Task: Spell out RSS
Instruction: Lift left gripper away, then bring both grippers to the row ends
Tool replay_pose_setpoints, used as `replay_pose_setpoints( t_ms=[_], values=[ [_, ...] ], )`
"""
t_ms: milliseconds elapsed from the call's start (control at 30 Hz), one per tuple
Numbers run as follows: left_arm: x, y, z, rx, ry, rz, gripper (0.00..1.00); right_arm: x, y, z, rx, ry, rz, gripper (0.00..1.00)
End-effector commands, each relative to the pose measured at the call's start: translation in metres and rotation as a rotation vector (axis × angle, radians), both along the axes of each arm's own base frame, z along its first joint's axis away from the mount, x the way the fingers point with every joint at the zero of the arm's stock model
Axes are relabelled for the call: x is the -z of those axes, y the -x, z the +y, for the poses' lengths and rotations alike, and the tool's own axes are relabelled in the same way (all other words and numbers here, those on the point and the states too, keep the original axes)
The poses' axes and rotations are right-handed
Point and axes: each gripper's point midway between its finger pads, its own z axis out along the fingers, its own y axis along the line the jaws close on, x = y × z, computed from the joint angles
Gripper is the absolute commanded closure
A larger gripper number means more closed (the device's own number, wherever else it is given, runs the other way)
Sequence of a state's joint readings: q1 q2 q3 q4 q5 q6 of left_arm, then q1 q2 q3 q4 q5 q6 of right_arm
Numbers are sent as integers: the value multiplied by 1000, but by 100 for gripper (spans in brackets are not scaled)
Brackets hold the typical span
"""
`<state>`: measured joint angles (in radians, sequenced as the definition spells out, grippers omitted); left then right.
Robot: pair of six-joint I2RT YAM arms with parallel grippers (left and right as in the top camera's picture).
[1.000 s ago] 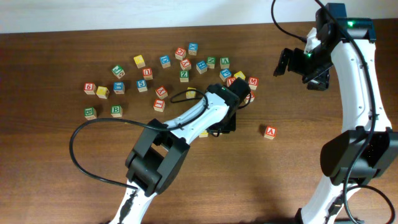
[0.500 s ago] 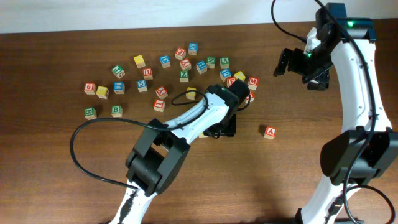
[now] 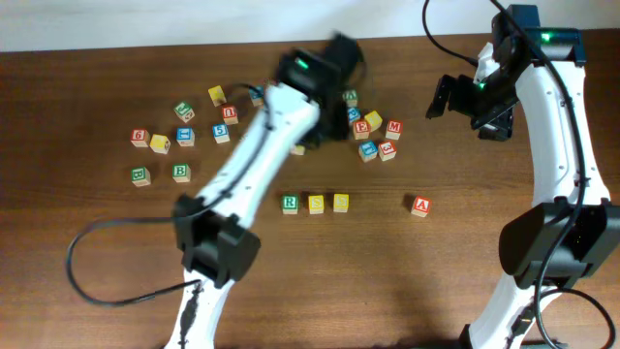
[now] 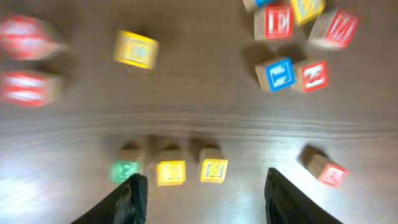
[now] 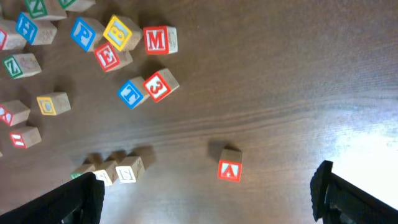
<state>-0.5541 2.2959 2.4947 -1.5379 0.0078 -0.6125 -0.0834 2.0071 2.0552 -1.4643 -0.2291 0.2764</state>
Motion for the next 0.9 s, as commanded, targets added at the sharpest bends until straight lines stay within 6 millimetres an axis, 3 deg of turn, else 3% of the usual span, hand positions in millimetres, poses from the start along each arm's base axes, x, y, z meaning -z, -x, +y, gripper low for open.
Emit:
replay_pose_setpoints(
  t_ms=[0,133,200,267,300,367,400,433,467,500,567,600,633,667,800,833,867],
  values=[
    [-84,-19,57,22,69,-164,44,-5,-1,3,-12,-4,-17,2],
    [-156,-19,123,-7,196,-313,41,-5,-1,3,-12,-4,-17,2],
    [-182,0,144,42,221,-367,37,-5,-1,3,-12,-4,-16,2],
    [-185,40,179,-12,131,-339,34,-5,-1,3,-12,-4,-17,2],
    [-174,66,200,-55,45,-297,32,-5,-1,3,-12,-4,-17,2],
    [-144,107,215,-75,-20,-197,29,-6,-1,6,-15,-22,-16,2],
    [-129,117,216,-74,-25,-160,19,-7,-1,8,-17,-34,-18,2],
    [-101,121,216,-73,-31,-113,3,-6,1,9,-18,-39,-12,2],
    [-75,117,216,-72,-36,-75,9,-10,12,25,-79,-129,18,2],
    [-44,112,212,-66,-22,-30,26,-16,19,52,-248,-238,-12,2],
    [13,106,199,-52,37,56,53,-12,48,77,-473,-247,39,5],
    [35,102,197,-51,40,82,74,-6,61,82,-502,-214,98,19],
    [59,97,196,-50,37,107,85,2,72,92,-541,-189,151,44],
    [74,92,193,-49,46,127,100,9,81,102,-569,-175,189,55],
    [108,81,169,0,84,178,100,29,84,146,-669,-167,167,57],
    [116,79,156,37,81,175,100,30,80,153,-689,-162,139,88],
    [118,77,150,54,81,168,100,32,76,153,-647,-145,137,96]
  ],
)
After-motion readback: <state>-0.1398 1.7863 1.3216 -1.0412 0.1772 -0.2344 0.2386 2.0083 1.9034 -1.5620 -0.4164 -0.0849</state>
